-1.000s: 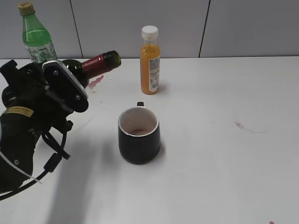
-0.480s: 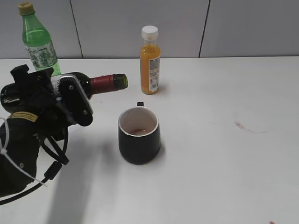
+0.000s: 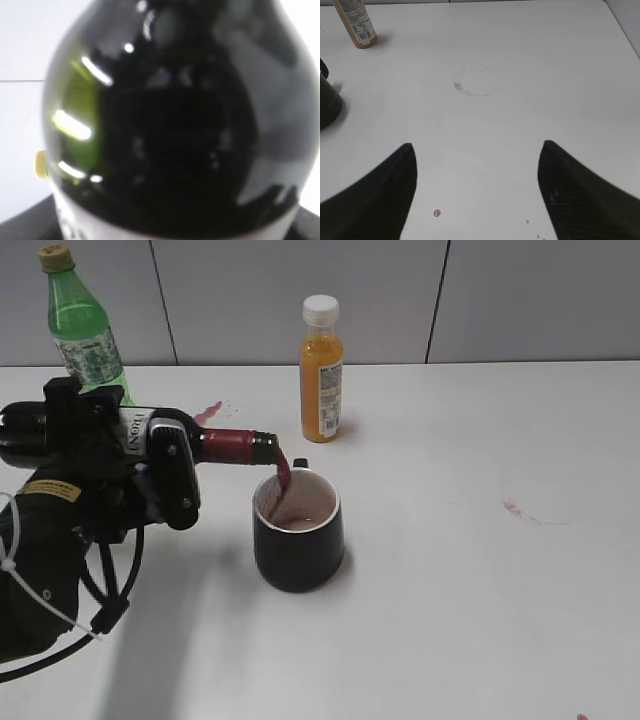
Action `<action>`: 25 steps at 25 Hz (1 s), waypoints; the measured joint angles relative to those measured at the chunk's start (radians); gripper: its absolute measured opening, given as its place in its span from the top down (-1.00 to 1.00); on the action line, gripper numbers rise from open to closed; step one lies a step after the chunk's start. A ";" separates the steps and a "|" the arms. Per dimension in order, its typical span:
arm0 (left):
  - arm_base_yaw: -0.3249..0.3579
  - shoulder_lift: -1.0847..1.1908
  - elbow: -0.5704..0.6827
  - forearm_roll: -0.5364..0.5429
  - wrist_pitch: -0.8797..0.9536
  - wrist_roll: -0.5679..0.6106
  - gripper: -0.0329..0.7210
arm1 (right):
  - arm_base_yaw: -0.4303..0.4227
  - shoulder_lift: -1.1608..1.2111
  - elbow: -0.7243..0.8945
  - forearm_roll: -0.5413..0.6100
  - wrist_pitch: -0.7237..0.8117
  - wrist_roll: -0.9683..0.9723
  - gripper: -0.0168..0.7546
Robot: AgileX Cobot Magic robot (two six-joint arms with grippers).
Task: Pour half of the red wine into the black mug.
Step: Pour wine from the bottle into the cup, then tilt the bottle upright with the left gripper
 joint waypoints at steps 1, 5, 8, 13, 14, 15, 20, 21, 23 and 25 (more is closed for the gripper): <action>0.000 0.000 0.000 0.000 0.000 0.013 -0.52 | 0.000 0.000 0.000 0.000 0.000 0.000 -0.53; 0.000 0.000 0.000 0.000 0.000 0.057 -0.52 | 0.000 0.000 0.000 0.000 0.000 0.001 -0.53; 0.000 0.000 0.000 0.000 0.000 0.084 -0.52 | 0.000 0.000 0.000 0.000 -0.001 0.001 -0.53; 0.000 0.000 -0.009 -0.011 0.000 0.129 -0.52 | 0.000 0.000 0.000 0.000 -0.001 0.001 -0.53; 0.001 0.000 -0.019 -0.020 0.001 0.144 -0.52 | 0.000 0.000 0.000 0.000 -0.001 0.001 -0.53; 0.002 0.000 -0.028 -0.027 0.000 0.156 -0.52 | 0.000 0.000 0.000 0.000 -0.001 0.001 -0.53; 0.005 0.000 -0.046 -0.037 -0.007 0.191 -0.52 | 0.000 0.000 0.000 0.000 -0.001 0.001 -0.53; 0.005 0.000 -0.046 -0.037 -0.007 0.195 -0.52 | 0.000 0.000 0.000 0.000 -0.001 0.001 -0.53; 0.005 0.000 -0.046 -0.038 -0.007 0.204 -0.52 | 0.000 0.000 0.000 0.000 -0.001 0.001 -0.53; 0.005 0.000 -0.046 -0.039 -0.007 0.211 -0.52 | 0.000 0.000 0.000 0.000 -0.001 0.001 -0.53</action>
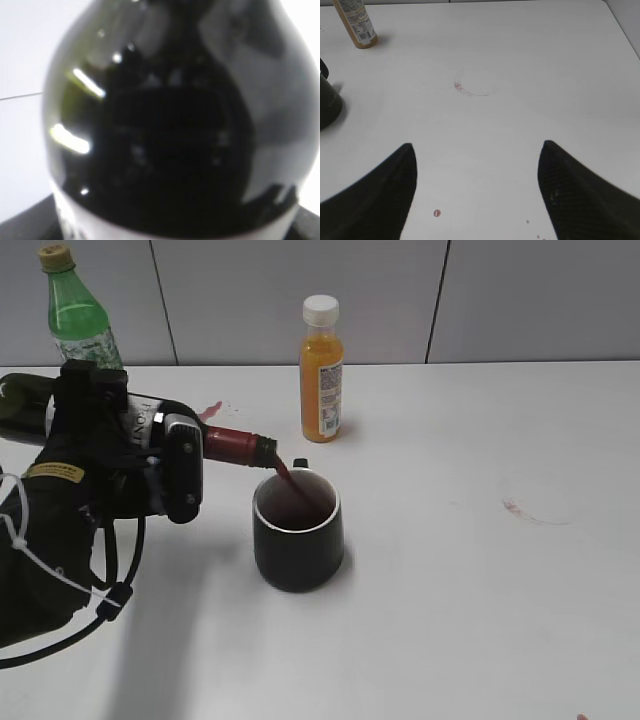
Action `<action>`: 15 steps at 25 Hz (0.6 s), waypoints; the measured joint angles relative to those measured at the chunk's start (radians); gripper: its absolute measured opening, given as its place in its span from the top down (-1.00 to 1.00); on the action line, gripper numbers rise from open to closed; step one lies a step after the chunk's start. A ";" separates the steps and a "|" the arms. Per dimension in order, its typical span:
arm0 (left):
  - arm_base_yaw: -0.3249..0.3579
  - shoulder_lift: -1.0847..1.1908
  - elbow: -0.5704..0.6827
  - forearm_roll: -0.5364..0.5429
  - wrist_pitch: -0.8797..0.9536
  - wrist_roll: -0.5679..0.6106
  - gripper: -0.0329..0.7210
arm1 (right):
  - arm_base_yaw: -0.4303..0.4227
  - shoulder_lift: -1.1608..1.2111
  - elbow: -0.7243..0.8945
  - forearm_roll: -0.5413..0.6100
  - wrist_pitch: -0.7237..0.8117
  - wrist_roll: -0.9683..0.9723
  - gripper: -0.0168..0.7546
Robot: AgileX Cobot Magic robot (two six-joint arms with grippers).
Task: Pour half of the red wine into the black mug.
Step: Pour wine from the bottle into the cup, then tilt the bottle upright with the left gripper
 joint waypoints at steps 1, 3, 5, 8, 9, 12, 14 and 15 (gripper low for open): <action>0.000 0.000 0.000 0.000 0.000 0.003 -0.52 | 0.000 0.000 0.000 0.000 0.000 0.000 -0.53; 0.000 0.000 0.000 -0.001 0.000 0.007 -0.52 | 0.000 0.000 0.000 0.000 0.000 0.000 -0.53; 0.000 0.000 0.000 -0.002 0.000 0.009 -0.52 | 0.000 0.000 0.000 0.000 0.000 0.000 -0.53; 0.000 0.000 0.000 -0.007 0.000 0.017 -0.52 | 0.000 0.000 0.000 0.000 0.000 0.000 -0.53; 0.000 0.000 0.000 -0.007 0.000 0.020 -0.52 | 0.000 0.000 0.000 0.000 0.000 0.000 -0.53; 0.000 0.000 0.000 -0.010 0.000 0.023 -0.52 | 0.000 0.000 0.000 0.000 0.000 0.000 -0.53; 0.000 0.000 0.000 -0.012 0.000 0.024 -0.52 | 0.000 0.000 0.000 0.000 0.000 0.000 -0.53; 0.000 0.000 0.000 -0.013 -0.001 0.024 -0.52 | 0.000 0.000 0.000 0.000 0.000 0.000 -0.53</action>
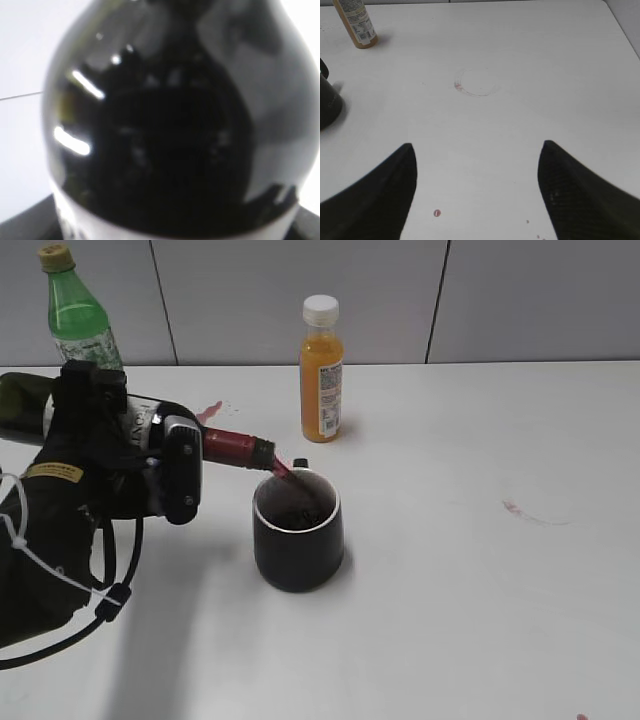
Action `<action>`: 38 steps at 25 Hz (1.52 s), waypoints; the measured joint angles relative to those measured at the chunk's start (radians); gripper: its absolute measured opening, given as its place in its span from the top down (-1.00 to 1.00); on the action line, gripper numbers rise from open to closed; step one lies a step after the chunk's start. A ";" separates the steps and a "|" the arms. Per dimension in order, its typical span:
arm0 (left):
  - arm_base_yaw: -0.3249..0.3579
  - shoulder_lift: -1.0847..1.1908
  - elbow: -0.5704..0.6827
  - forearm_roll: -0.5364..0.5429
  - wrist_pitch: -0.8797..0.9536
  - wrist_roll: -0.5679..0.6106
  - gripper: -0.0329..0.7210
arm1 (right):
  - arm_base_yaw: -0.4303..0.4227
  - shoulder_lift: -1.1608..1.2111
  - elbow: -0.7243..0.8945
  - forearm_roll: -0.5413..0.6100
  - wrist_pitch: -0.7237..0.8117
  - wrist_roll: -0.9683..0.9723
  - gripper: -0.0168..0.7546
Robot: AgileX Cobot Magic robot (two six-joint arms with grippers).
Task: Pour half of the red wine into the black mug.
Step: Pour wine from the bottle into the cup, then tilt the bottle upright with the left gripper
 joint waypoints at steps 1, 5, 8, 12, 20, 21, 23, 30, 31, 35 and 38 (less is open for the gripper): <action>0.000 0.000 0.000 0.000 0.000 0.000 -0.52 | 0.000 0.000 0.000 0.000 0.000 0.000 -0.53; 0.000 0.000 0.000 -0.002 0.000 0.012 -0.52 | 0.000 0.000 0.000 0.000 0.000 0.000 -0.53; 0.000 0.000 0.000 -0.003 0.000 0.019 -0.52 | 0.000 0.000 0.000 0.000 0.000 0.000 -0.53; 0.000 0.000 0.000 -0.003 -0.001 0.025 -0.52 | 0.000 0.000 0.000 0.000 0.000 0.000 -0.53; 0.000 0.000 -0.001 -0.003 -0.003 0.027 -0.52 | 0.000 0.000 0.000 0.000 0.000 0.000 -0.53; 0.000 0.000 -0.001 -0.003 -0.003 0.028 -0.52 | 0.000 0.000 0.000 0.000 0.000 0.000 -0.53; 0.000 0.000 -0.001 -0.003 -0.005 0.029 -0.52 | 0.000 0.000 0.000 0.000 0.000 0.000 -0.53; 0.000 0.000 -0.002 -0.002 -0.007 0.042 -0.52 | 0.000 0.000 0.000 0.000 0.000 0.000 -0.53; 0.000 0.000 -0.002 -0.001 -0.007 0.046 -0.52 | 0.000 0.000 0.000 0.000 0.000 0.000 -0.53; 0.000 0.000 -0.002 0.009 -0.007 0.050 -0.52 | 0.000 0.000 0.000 0.000 0.000 0.000 -0.53; 0.000 0.000 -0.002 0.016 -0.007 0.051 -0.52 | 0.000 0.000 0.000 0.000 0.000 0.000 -0.53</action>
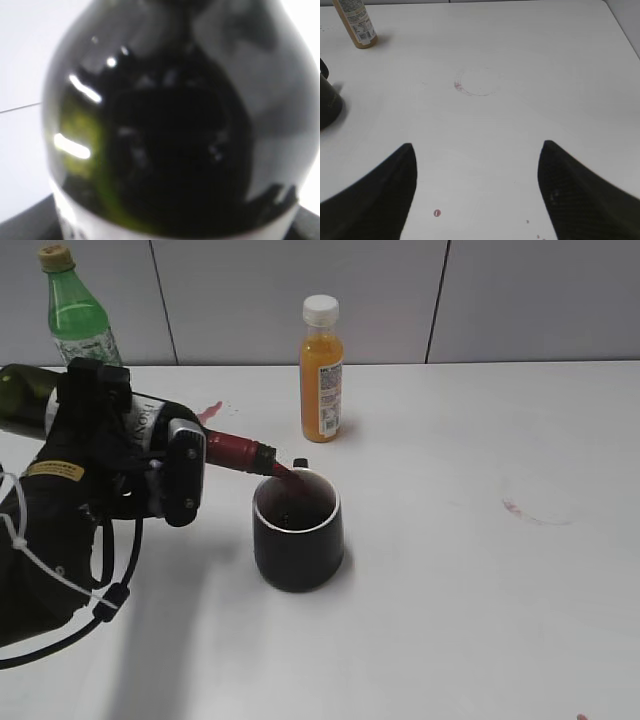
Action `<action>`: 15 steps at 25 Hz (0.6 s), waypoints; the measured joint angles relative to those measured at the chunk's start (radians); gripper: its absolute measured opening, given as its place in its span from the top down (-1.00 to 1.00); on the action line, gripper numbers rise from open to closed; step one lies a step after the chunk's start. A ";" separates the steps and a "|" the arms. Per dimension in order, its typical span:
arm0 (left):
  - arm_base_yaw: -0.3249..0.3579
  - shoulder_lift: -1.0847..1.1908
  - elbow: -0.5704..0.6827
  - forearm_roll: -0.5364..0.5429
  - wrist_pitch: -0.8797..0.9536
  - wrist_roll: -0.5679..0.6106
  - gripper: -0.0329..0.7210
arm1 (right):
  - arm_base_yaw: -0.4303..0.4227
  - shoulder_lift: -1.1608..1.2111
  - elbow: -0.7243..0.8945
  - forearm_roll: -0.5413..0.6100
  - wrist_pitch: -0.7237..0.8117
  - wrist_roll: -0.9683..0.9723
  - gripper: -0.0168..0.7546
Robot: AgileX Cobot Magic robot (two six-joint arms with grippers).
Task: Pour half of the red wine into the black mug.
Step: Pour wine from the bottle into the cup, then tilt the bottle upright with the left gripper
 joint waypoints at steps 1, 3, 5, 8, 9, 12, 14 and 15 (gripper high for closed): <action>0.000 0.000 0.000 0.001 0.000 0.000 -0.52 | 0.000 0.000 0.000 0.000 0.000 0.000 -0.53; 0.000 0.000 0.000 0.003 0.000 0.000 -0.52 | 0.000 0.000 0.000 0.000 0.000 0.000 -0.53; 0.000 0.000 0.000 0.003 0.000 0.000 -0.52 | 0.000 0.000 0.000 0.000 0.000 0.000 -0.53; 0.000 0.000 0.000 0.003 0.000 0.000 -0.52 | 0.000 0.000 0.000 0.000 0.000 0.000 -0.53; 0.000 0.000 0.000 0.003 0.000 -0.002 -0.52 | 0.000 0.000 0.000 0.000 0.000 0.000 -0.53; 0.000 0.000 0.000 0.003 -0.001 -0.007 -0.52 | 0.000 0.000 0.000 0.000 0.000 0.000 -0.53; 0.000 0.000 0.000 0.004 -0.002 -0.012 -0.52 | 0.000 0.000 0.000 0.000 0.000 0.000 -0.53; 0.000 0.000 0.000 0.004 -0.002 -0.018 -0.52 | 0.000 0.000 0.000 0.000 0.000 0.000 -0.53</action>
